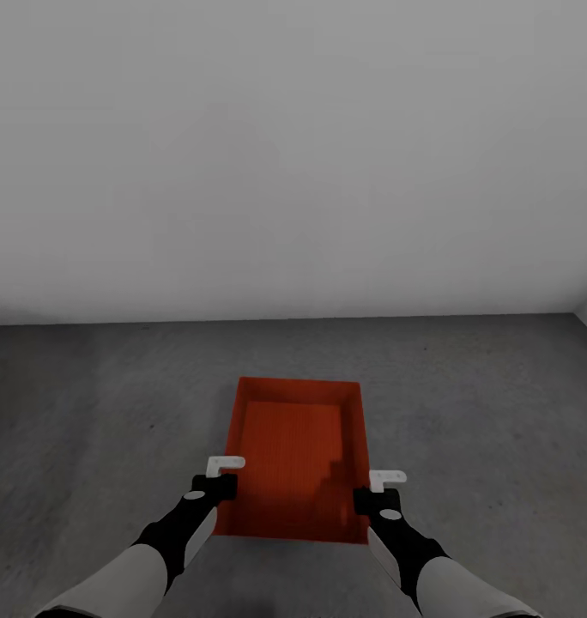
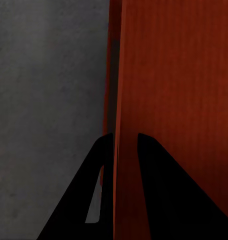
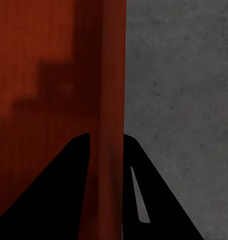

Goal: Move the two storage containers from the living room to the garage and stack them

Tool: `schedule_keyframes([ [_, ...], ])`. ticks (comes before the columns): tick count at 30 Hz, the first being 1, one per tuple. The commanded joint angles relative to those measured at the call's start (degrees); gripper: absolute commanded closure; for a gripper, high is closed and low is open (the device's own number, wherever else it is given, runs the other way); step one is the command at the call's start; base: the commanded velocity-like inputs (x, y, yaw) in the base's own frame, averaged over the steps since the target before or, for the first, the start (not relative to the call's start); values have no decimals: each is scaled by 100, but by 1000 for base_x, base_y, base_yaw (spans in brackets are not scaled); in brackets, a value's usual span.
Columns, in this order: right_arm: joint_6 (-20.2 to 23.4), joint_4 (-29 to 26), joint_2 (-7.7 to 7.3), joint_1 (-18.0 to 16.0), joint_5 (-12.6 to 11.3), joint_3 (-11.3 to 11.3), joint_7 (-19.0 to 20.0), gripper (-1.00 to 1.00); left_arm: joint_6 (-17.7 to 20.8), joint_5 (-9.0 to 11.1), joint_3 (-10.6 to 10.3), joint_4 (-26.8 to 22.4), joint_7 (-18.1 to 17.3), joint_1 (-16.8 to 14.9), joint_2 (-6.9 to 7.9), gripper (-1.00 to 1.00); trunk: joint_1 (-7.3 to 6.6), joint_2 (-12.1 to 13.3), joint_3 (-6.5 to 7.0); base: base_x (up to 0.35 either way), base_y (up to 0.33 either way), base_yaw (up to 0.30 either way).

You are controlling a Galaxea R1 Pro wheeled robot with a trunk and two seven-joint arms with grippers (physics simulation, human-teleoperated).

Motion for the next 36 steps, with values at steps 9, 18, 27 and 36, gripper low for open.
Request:
schedule_keyframes([
  [9, -25, 22, 7, -4, -117, -71, -34, 100, -419, 29, -35, -30, 150, 0, 139, 100, 0, -3, -4, 0, 0, 0],
  [18, -25, 20, -8, -4, -117, -79, -34, 100, -417, 190, -36, -54, 150, 0, 127, 100, 0, -3, -4, 0, 0, 0],
  [27, -27, 22, -17, -4, -117, -79, -34, 100, -413, 202, -36, -104, 150, 0, 109, 100, 22, -43, -22, 0, 0, 0],
  [36, -26, 20, -17, -4, -117, -79, -34, 100, -412, 195, -36, -112, 145, 0, 118, 100, 220, -404, -183, 0, 0, 0],
])
